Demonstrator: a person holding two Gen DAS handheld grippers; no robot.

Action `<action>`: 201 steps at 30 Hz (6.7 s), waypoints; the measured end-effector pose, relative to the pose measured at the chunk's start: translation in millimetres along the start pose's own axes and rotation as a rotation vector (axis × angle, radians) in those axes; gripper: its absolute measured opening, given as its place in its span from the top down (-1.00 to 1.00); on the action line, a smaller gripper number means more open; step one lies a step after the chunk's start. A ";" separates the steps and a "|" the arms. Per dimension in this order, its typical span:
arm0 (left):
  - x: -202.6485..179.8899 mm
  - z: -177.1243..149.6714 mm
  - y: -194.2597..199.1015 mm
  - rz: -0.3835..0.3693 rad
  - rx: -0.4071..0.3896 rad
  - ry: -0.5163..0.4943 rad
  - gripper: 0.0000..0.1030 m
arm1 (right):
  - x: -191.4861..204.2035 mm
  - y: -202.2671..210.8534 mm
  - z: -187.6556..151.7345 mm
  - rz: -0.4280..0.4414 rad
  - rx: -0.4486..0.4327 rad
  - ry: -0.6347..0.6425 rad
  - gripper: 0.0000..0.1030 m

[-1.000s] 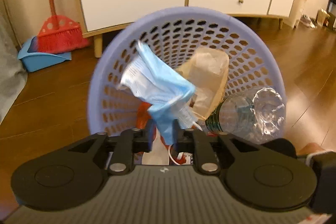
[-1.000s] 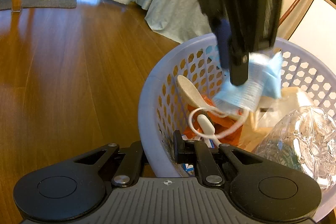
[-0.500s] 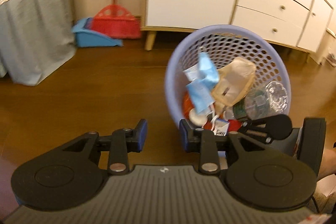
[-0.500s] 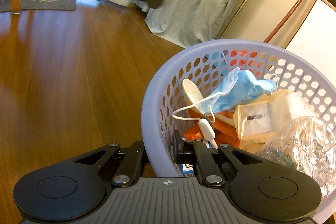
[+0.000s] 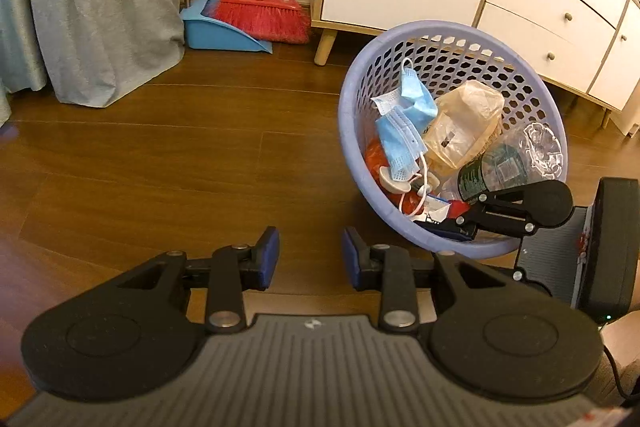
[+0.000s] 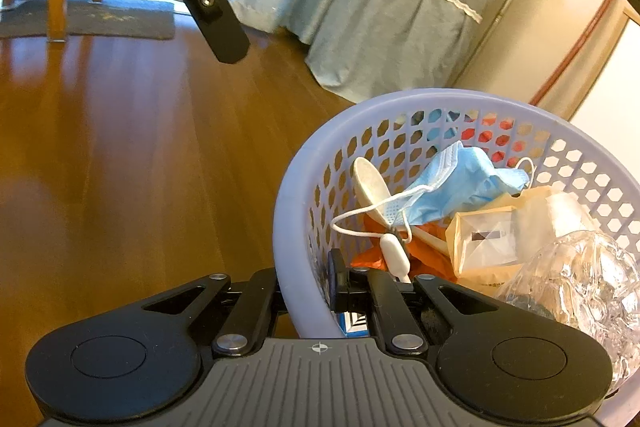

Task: Collect trash

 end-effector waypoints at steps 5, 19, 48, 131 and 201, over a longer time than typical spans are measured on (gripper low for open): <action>7.1 -4.6 7.3 0.030 0.002 0.029 0.39 | 4.5 1.9 10.5 0.064 -0.027 -0.007 0.94; 27.9 -34.8 30.2 0.110 0.063 0.111 0.24 | 13.7 13.6 44.0 0.288 -0.103 -0.067 0.94; 13.0 -33.0 37.1 0.114 0.077 0.143 -0.13 | -6.1 33.3 58.2 0.247 -0.144 -0.068 -0.14; -106.0 -21.5 284.1 0.421 0.140 0.408 -0.98 | -17.1 310.6 99.8 0.116 0.171 -0.618 -0.14; -109.7 -46.0 278.2 0.445 0.186 0.416 -0.98 | 9.0 300.9 104.6 0.116 0.200 -0.653 -0.14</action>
Point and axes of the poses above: each gripper's, at about its wrist camera, not at the fingertips, and y roughly against the way its jaws point, x to its left, z to its top, the point moved 3 cm from there along -y, roughly the way its jaws point, and after that the axes turned 13 degrees about z, right-handed, at the moved point
